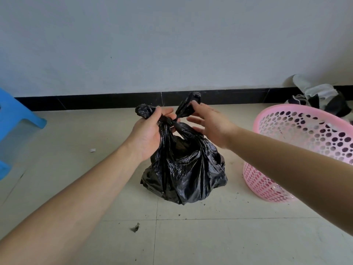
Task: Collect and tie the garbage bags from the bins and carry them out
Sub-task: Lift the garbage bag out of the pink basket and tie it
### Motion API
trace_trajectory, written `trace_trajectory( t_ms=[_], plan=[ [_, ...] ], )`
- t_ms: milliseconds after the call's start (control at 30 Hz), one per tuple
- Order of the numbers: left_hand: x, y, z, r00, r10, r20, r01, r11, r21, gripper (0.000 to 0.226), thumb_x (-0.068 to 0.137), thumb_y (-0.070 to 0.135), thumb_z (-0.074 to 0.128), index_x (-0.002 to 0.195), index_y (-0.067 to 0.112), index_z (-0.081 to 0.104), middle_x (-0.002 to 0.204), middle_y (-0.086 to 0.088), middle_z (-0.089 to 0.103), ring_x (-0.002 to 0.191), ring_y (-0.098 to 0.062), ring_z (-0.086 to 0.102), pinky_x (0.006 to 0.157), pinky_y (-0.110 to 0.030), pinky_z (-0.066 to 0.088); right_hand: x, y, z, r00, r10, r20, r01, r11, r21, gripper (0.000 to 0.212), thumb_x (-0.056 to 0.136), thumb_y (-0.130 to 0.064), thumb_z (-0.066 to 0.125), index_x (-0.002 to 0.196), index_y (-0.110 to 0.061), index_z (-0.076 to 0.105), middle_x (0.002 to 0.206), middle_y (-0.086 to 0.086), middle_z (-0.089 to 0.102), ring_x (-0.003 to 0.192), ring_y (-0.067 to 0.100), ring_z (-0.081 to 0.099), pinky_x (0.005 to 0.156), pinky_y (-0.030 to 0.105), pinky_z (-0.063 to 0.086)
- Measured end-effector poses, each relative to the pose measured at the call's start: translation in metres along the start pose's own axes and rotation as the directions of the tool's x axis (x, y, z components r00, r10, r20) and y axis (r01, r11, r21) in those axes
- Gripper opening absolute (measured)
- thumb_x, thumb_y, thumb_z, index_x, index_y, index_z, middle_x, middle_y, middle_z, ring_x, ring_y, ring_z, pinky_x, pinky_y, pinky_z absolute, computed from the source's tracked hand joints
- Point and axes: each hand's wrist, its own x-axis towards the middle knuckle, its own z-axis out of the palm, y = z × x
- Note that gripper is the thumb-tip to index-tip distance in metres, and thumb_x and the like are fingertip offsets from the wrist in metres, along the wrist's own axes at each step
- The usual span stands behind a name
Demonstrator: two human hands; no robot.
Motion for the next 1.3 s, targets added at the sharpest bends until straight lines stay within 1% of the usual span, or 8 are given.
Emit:
trace_trajectory(
  t_ms=[267,433,567,733,867,1033,1167,1300],
  plan=[
    [-0.008,-0.013,0.017,0.996,-0.042,-0.077,-0.009,0.829,-0.560,0.051,0.107,0.043,0.026,0.069,0.015,0.045,0.110,-0.015,0.075,0.119,-0.029,0.063,0.106,-0.050,0.043,-0.001,-0.013,0.032,0.997,0.024,-0.068,0.032,0.693,0.721,0.037,0.104,-0.023,0.029,0.080,-0.007,0.053,0.081,0.012,0.069,0.088,0.030,0.071,0.089,0.041,0.053],
    [-0.011,-0.032,-0.017,0.958,-0.052,-0.281,-0.150,0.745,-0.650,0.049,0.109,0.035,0.027,0.066,0.015,0.039,0.066,-0.003,0.051,0.067,-0.019,0.070,0.094,-0.045,0.052,-0.005,0.012,0.023,0.952,0.152,-0.266,0.134,0.577,0.806,0.032,0.096,-0.017,0.031,0.064,-0.019,0.037,0.052,-0.005,0.020,0.043,0.012,0.021,0.046,0.025,0.034],
    [-0.013,-0.046,-0.091,0.825,-0.148,-0.545,-0.146,0.877,-0.459,0.041,0.108,0.031,0.024,0.069,0.021,0.023,0.049,0.005,0.016,0.037,-0.014,0.017,0.043,-0.018,0.030,-0.009,0.049,-0.039,0.836,0.289,-0.466,0.138,0.710,0.690,0.032,0.092,-0.018,0.027,0.060,-0.024,0.029,0.047,-0.007,0.015,0.040,0.012,0.009,0.040,0.022,0.009],
    [-0.011,-0.054,-0.099,0.769,-0.020,-0.639,-0.079,0.989,-0.126,0.042,0.106,0.041,0.033,0.070,0.021,0.027,0.054,0.004,0.018,0.038,-0.013,0.018,0.046,-0.026,0.028,-0.007,0.069,-0.038,0.818,0.225,-0.530,0.047,0.891,0.451,0.026,0.094,-0.021,0.033,0.069,-0.023,0.025,0.049,-0.007,0.020,0.041,0.012,0.016,0.039,0.024,0.020],
    [-0.011,-0.041,-0.087,0.825,0.128,-0.551,-0.046,0.986,0.161,0.051,0.105,0.050,0.029,0.074,0.015,0.049,0.058,0.000,0.053,0.056,-0.016,0.059,0.076,-0.038,0.055,0.000,0.052,-0.028,0.870,0.052,-0.489,0.070,0.971,0.227,0.025,0.098,-0.034,0.040,0.081,-0.016,0.045,0.058,-0.002,0.045,0.055,0.017,0.046,0.060,0.031,0.044],
    [-0.014,-0.046,-0.069,0.897,0.038,-0.441,0.285,0.711,0.642,0.082,0.092,0.076,0.006,0.141,0.026,0.049,0.110,-0.010,0.064,0.087,-0.025,0.066,0.058,-0.030,0.047,-0.002,0.062,-0.016,0.932,-0.074,-0.356,-0.012,0.972,-0.234,0.076,0.089,-0.069,0.046,0.152,-0.029,0.029,0.151,0.002,0.040,0.138,0.019,0.040,0.114,0.044,0.028],
    [-0.017,-0.061,-0.066,0.896,-0.165,-0.411,0.441,0.417,0.795,0.089,0.079,0.085,0.037,0.140,0.021,0.027,0.118,-0.006,0.060,0.065,-0.020,0.071,0.045,-0.024,0.042,-0.013,0.087,-0.020,0.943,-0.059,-0.327,-0.182,0.730,-0.659,0.082,0.091,-0.061,0.051,0.155,-0.036,0.007,0.151,0.012,0.029,0.135,0.034,0.040,0.107,0.046,0.035],
    [-0.010,-0.062,-0.066,0.897,-0.192,-0.398,0.440,0.472,0.764,0.077,0.077,0.053,0.077,0.129,0.012,0.036,0.114,-0.008,0.063,0.055,-0.017,0.068,0.042,-0.024,0.042,-0.012,0.090,-0.031,0.920,-0.027,-0.391,-0.227,0.778,-0.586,0.079,0.094,-0.034,0.059,0.155,-0.031,0.008,0.143,0.014,0.045,0.118,0.035,0.055,0.091,0.042,0.047]
  ],
)
